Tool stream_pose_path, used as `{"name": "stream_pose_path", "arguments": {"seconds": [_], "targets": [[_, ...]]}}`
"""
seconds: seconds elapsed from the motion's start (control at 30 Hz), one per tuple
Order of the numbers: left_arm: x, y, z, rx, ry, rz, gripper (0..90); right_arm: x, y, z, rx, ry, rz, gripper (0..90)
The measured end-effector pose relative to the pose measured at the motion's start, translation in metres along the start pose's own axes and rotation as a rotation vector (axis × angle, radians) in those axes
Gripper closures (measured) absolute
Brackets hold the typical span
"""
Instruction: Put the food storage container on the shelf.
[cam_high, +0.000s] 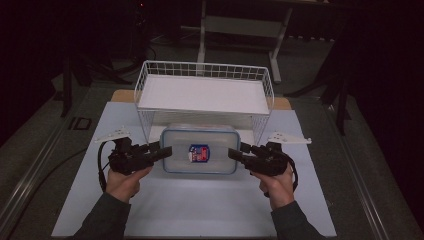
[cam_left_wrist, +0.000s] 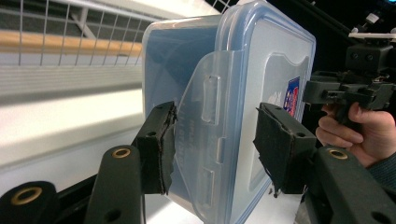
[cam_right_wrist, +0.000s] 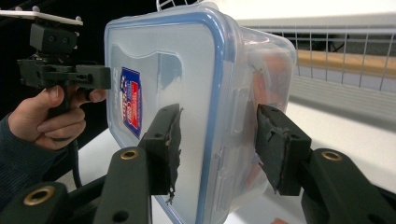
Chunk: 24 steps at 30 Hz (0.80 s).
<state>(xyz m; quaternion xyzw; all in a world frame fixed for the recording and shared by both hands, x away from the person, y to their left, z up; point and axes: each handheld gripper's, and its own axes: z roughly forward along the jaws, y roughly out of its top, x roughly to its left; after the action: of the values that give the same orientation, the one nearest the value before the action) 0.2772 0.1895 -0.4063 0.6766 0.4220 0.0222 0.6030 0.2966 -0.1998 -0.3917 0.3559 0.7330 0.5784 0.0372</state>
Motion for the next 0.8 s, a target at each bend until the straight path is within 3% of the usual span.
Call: {"name": "stream_pose_path", "arguments": {"seconds": [0.8], "targets": [[-0.009, 0.049, 0.000, -0.072, 0.008, 0.089, 48.9, -0.002, 0.044, -0.004, -0.079, 0.005, -0.070, 51.4]]}}
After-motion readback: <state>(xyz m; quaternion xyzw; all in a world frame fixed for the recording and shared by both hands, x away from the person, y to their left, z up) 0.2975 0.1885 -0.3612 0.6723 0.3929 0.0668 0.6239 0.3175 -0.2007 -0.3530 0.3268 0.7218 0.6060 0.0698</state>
